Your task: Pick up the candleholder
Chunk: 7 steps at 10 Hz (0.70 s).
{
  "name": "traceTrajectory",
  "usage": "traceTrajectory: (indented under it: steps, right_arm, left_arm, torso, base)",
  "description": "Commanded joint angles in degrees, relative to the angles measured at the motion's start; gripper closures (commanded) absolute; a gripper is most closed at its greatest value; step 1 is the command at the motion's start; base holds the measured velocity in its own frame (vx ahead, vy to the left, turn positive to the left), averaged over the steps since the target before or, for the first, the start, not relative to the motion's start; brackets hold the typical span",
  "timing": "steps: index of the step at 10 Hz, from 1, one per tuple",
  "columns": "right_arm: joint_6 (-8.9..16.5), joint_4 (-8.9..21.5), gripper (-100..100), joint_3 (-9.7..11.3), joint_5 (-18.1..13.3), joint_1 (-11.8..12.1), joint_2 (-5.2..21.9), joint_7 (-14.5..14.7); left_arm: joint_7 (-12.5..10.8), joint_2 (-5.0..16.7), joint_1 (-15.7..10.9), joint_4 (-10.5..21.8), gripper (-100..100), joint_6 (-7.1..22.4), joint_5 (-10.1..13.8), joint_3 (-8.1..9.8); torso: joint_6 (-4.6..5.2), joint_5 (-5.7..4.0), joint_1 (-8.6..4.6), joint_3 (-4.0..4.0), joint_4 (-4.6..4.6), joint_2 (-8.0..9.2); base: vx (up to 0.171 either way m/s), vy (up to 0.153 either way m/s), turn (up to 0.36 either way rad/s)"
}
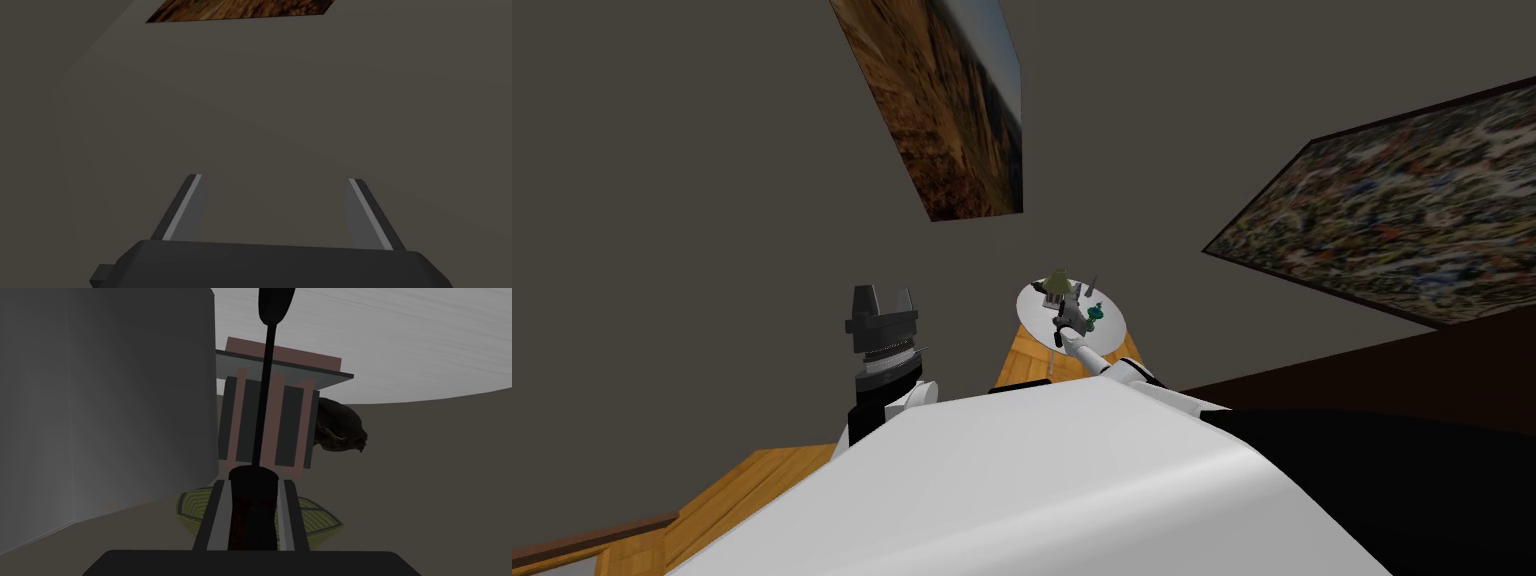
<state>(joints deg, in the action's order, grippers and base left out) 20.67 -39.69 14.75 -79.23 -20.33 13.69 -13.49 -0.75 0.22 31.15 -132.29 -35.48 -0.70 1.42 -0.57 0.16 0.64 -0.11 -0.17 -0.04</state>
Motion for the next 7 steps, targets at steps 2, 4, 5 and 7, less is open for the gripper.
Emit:
traceTrajectory:
  steps: [2,4,5,7]
  right_arm:
    - [0.09,0.03,100,-0.06,0.02,0.03,0.07,-0.02]
    - [0.14,0.06,0,-0.10,0.05,0.05,0.08,-0.05]
    - [-1.09,-2.66,100,-0.47,2.61,1.57,-0.71,2.81]
    - [-1.09,-2.66,100,-0.47,2.61,1.57,-0.71,3.79]
  left_arm:
    - [0.00,0.00,0.00,0.00,0,0.00,0.00,0.00]
    - [0.00,0.00,0.00,0.00,0,0.00,0.00,0.00]
    - [0.00,0.00,0.00,0.00,0,0.00,0.00,0.00]
    - [0.00,0.00,0.00,0.00,0,0.00,0.00,0.00]
  torso:
    - [-0.08,-0.03,0.01,-0.01,0.00,-0.01]
    - [-0.12,-0.01,0.04,0.00,0.01,-0.01]
    - [-0.12,-0.01,0.05,0.00,0.01,-0.01]
    - [-0.15,-0.02,0.11,-0.07,-0.04,-0.11]
  base:
    - [0.000,-0.001,-0.010]
    - [0.000,0.000,0.000]
    - [0.037,0.013,-0.289]
    - [0.030,0.017,-0.053]
